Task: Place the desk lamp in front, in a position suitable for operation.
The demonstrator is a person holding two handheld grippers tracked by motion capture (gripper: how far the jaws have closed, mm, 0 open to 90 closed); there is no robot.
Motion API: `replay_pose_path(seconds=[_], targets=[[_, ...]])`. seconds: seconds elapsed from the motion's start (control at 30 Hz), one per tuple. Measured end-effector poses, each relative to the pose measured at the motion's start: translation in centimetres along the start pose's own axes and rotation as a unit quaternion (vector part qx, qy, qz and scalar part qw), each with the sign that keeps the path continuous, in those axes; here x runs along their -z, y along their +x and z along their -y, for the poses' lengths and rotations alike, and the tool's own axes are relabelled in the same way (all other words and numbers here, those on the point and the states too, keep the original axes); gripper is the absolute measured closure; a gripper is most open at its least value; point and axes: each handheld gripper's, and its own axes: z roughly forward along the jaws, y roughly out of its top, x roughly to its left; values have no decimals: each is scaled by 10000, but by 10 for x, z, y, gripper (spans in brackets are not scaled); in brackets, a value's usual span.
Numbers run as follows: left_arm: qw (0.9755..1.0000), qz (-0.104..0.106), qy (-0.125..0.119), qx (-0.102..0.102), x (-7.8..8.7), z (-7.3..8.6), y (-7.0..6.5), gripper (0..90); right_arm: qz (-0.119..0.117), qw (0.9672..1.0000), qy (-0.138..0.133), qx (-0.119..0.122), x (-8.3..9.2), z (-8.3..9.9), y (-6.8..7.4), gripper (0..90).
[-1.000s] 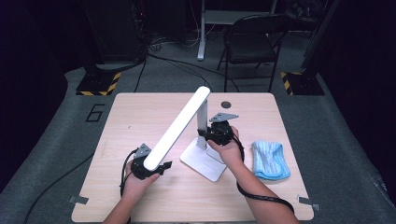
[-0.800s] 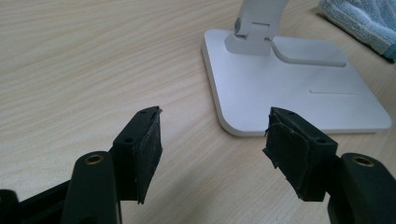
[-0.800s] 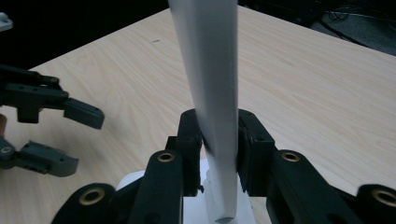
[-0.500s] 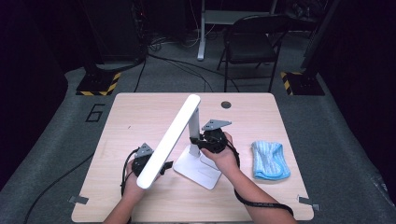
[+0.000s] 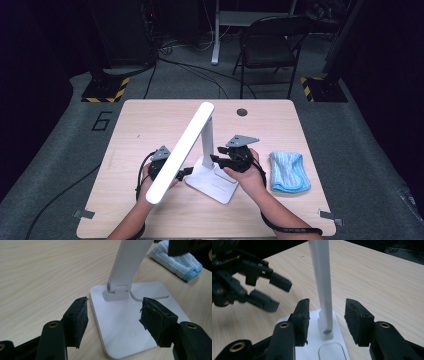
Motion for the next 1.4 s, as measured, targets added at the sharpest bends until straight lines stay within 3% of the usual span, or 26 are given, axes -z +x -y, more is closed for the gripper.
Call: replay_pose_path(seconds=[0.17, 0.37, 0.53, 0.87, 1.03, 1.2, 1.23, 1.4], targets=[[9999, 42, -110, -55, -7, -14, -3, 378, 128, 9999, -14, 64, 16, 19, 6, 514], [9993, 199, -76, -312, -17, -32, -9, 378, 139, 9999, 2, 39, 32, 39, 15, 491], [9990, 332, -84, -285, -26, -40, -14, 375, 294, 9995, 61, 117, 41, 59, 22, 466], [9985, 416, -136, -327, -39, -54, -15, 374, 311, 9992, 125, -202, 39, 82, 20, 436], [9977, 475, -213, -429, -42, -59, -15, 410, 201, 9993, 152, -280, 36, 92, 21, 395], [9980, 466, -207, -372, -44, -60, -13, 494, 139, 9991, 345, -178, 32, 98, 26, 361], [9979, 462, -216, -410, -44, -60, -12, 496, 93, 9991, 408, -72, 31, 99, 27, 344], [9976, 449, -212, -476, -44, -61, -13, 509, 81, 9989, 456, -16, 25, 102, 31, 329]])
